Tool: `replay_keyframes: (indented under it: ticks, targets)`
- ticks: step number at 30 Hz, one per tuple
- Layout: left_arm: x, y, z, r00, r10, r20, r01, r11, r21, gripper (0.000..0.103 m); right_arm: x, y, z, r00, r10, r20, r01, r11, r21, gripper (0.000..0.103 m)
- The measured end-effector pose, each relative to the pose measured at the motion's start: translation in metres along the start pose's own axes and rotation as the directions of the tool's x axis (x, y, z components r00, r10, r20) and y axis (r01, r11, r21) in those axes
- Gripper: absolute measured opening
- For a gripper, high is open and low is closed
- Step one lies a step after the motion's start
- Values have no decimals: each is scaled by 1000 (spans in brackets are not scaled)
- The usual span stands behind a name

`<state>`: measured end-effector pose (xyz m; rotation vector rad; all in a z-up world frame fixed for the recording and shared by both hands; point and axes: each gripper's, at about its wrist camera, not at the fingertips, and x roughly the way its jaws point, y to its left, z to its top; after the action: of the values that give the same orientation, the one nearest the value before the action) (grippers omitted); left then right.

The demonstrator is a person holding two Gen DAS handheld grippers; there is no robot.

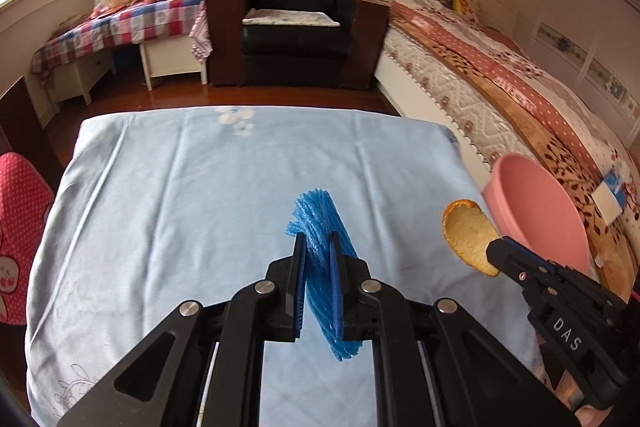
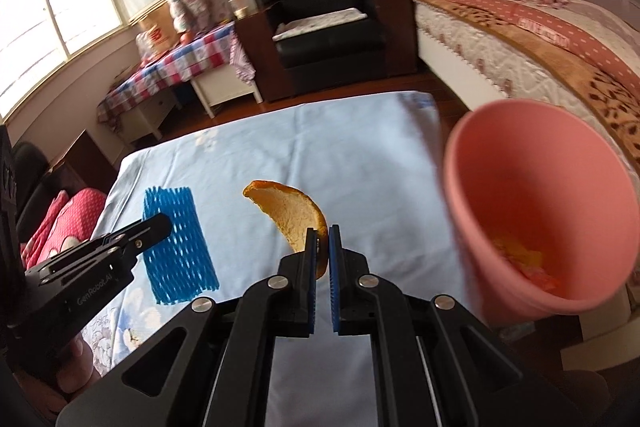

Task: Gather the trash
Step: 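Carry the orange peel and blue foam net over the pink bucket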

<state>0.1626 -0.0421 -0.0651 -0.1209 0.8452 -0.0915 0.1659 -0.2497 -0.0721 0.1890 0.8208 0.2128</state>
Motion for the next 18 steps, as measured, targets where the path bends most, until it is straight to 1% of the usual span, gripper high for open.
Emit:
replay_keyframes:
  ticks: [11, 18]
  targets:
    - [-4, -62, 10, 998, -59, 18, 56, 992, 109, 10, -27, -55, -2, 994, -96, 43, 92, 992, 87, 6]
    - [-2, -98, 12, 996, -90, 16, 86, 983, 160, 10, -43, -82, -4, 988, -138, 67, 129, 983, 133, 6]
